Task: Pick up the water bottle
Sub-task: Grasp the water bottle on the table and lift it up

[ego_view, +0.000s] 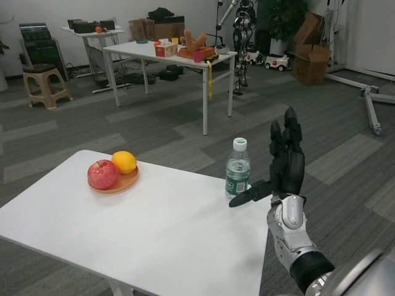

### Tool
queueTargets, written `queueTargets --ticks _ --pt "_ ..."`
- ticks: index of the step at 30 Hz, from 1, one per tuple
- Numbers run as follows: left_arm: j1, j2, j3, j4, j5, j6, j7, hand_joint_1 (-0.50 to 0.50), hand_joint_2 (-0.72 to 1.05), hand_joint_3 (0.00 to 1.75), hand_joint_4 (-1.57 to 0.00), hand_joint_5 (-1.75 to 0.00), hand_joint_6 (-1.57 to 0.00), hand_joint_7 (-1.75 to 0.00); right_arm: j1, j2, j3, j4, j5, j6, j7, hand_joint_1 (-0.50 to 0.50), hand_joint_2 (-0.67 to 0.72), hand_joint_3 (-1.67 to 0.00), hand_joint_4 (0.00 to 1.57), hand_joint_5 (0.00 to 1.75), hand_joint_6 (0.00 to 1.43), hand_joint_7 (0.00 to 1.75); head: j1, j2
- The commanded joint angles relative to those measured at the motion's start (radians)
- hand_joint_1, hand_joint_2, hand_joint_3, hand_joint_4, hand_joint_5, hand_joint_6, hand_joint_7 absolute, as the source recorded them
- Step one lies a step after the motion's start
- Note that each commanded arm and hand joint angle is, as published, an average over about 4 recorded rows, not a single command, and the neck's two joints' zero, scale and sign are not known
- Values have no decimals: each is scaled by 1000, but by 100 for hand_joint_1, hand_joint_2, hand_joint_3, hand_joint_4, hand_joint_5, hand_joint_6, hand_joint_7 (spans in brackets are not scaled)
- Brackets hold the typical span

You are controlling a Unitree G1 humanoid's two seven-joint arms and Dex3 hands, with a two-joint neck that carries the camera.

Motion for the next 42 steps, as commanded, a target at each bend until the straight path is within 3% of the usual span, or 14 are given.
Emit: queueTargets --ticks 1,7,13,26,33,42 --pt "-23 1 0 20 2 -9 0 -48 -72 9 0 0 0 0 -11 -39 5 49 6 35 34 -42 69 0 0 0 0 0 -10 4" --pt "-40 1 -5 38 0 -9 -1 -48 -72 4 0 0 0 0 -41 -81 23 134 7 52 55 -42 66 0 0 0 0 3 -28 8" --pt "-46 1 -8 47 -3 -9 -1 -48 -72 4 0 0 0 0 -97 -80 1 234 7 55 74 -42 66 0 3 0 0 0 -35 12" --pt "-46 3 -22 45 -6 -9 0 -48 -72 9 0 0 0 0 -230 -114 9 494 7 58 152 -42 66 0 3 0 0 2 -39 7" --pt "-32 3 -28 22 -4 -9 1 -48 -72 7 0 0 0 0 -315 -143 68 653 6 61 185 -42 66 0 3 0 0 0 -42 6" --pt "-15 3 -28 1 -3 -9 1 -48 -72 9 0 0 0 0 -343 -153 152 697 6 78 213 -42 66 0 3 0 0 7 -34 7"
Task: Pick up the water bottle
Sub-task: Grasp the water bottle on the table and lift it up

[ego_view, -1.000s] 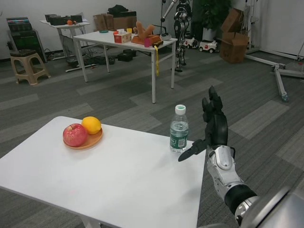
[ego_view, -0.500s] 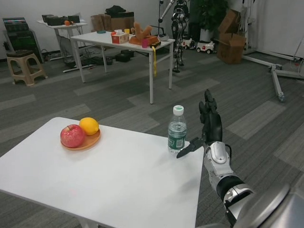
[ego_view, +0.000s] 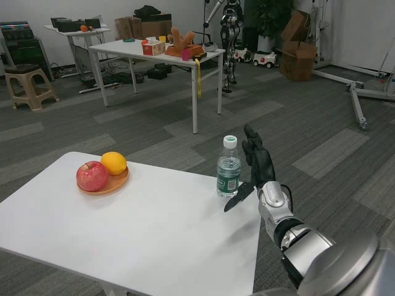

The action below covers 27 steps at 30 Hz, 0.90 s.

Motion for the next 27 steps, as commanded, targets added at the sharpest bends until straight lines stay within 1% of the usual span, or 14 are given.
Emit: queueTargets --ticks 1,8,13,17,19,20,22,24,27 --pt "14 4 3 -12 2 -6 0 -48 -72 9 0 0 0 0 -32 -24 20 21 2 11 8 -42 66 0 2 0 0 7 0 1" --pt "22 6 4 -19 2 -6 0 -48 -72 9 0 0 0 0 -54 -31 75 55 2 18 21 -42 66 0 0 0 0 7 4 4" --pt "26 7 5 -25 1 -5 -1 -48 -72 9 0 0 0 0 -76 -32 103 84 2 21 25 -45 66 0 0 0 0 7 4 3" --pt "28 8 5 -27 1 -6 -1 -48 -72 7 0 0 0 0 -105 -38 125 118 2 21 29 -44 61 0 0 0 0 7 5 2" --pt "29 7 6 -26 2 -6 -1 -48 -72 4 0 0 0 0 -120 -43 135 133 2 23 29 -46 60 0 0 0 0 7 6 0" --pt "29 7 5 -27 2 -6 -1 -48 -72 4 0 0 0 0 -126 -45 139 139 2 23 29 -46 61 0 0 0 0 7 5 -1" --pt "29 7 4 -27 2 -6 -1 -48 -72 9 0 0 0 0 -138 -50 147 151 2 24 30 -44 61 0 0 0 0 7 5 -2" --pt "31 7 4 -27 1 -6 -1 -48 -72 9 0 0 0 0 -149 -55 153 164 2 25 31 -42 60 0 0 0 0 7 6 -3" --pt "32 7 2 -27 1 -6 -1 -48 -72 7 0 0 0 0 -164 -59 159 187 2 27 32 -43 61 0 0 0 0 7 8 -4"
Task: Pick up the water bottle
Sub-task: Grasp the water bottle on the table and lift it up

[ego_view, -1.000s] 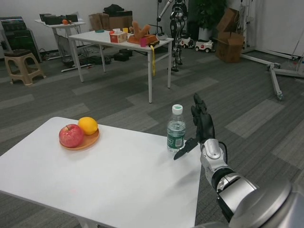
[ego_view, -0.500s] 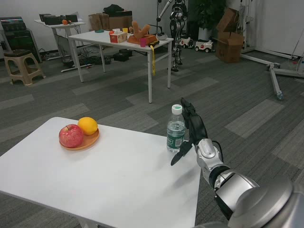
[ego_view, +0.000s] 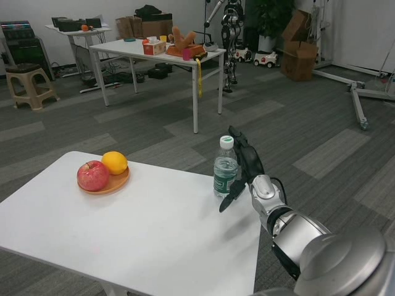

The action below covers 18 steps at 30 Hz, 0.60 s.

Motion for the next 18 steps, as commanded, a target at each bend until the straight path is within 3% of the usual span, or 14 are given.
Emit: queueTargets --ticks 1,6,10,18 --pt "13 6 2 -10 1 -6 -1 -48 -72 7 0 0 0 0 -37 -22 3 34 2 6 3 -44 61 0 0 0 0 7 2 -1" --pt "16 6 2 -11 1 -6 -1 -48 -72 9 0 0 0 0 -62 -27 5 88 2 8 9 -45 60 0 0 0 0 7 0 -4" --pt "16 6 -2 -10 0 -6 -1 -48 -72 0 0 0 0 0 -81 -29 6 132 2 11 13 -45 60 0 0 0 0 7 1 -9" --pt "16 6 -3 -8 0 -6 -1 -48 -72 4 0 0 0 0 -83 -30 26 137 1 22 28 -46 60 0 0 0 0 14 1 -13"
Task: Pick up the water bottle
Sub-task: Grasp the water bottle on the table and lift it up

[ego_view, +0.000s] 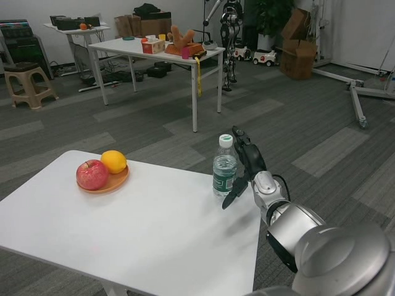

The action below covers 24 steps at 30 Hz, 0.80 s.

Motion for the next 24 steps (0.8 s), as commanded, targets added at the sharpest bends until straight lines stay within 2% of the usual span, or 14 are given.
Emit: queueTargets --ticks 1,3,5,7,15,17,18,21,23,24 --pt "4 6 0 -6 0 -6 -1 -48 -72 4 0 0 0 0 -22 -18 14 5 1 19 13 -46 60 0 0 0 0 17 0 0" --pt "4 6 -1 -5 0 -6 -1 -48 -72 0 0 0 0 0 -23 -18 27 5 1 24 20 -46 58 0 0 0 0 24 1 0" --pt "4 6 -1 -4 0 -6 -1 -48 -72 4 0 0 0 0 -23 -18 41 5 1 27 25 -46 55 0 0 0 0 31 2 0" --pt "4 5 -1 -2 0 -6 -1 -48 -72 9 0 0 0 0 -22 -18 54 4 1 28 28 -46 53 0 0 5 0 37 2 -1" --pt "4 5 -2 -2 0 -6 -1 -48 -72 9 0 0 0 0 -23 -18 97 2 1 34 37 -46 53 0 5 29 0 61 3 -3" --pt "4 5 -3 -2 0 -6 -2 -48 -72 4 0 0 0 0 -23 -18 106 1 1 34 39 -46 53 0 7 41 1 75 5 -3" --pt "4 5 -3 -2 0 -6 -2 -48 -72 4 0 0 0 0 -23 -18 109 0 1 35 39 -46 53 0 8 51 3 91 6 -3" --pt "4 5 -3 -2 -1 -6 -3 -48 -72 2 0 0 0 0 -23 -17 117 0 1 35 41 -46 53 0 10 99 9 136 8 -4" --pt "5 5 -2 -3 0 -6 -3 -48 -72 2 0 0 0 0 -21 -17 120 -1 1 35 42 -46 53 0 12 124 14 154 8 -5" --pt "5 5 -2 -4 0 -6 -3 -48 -72 4 0 0 0 0 -21 -16 121 -2 1 35 43 -46 53 0 13 128 16 159 9 -6"
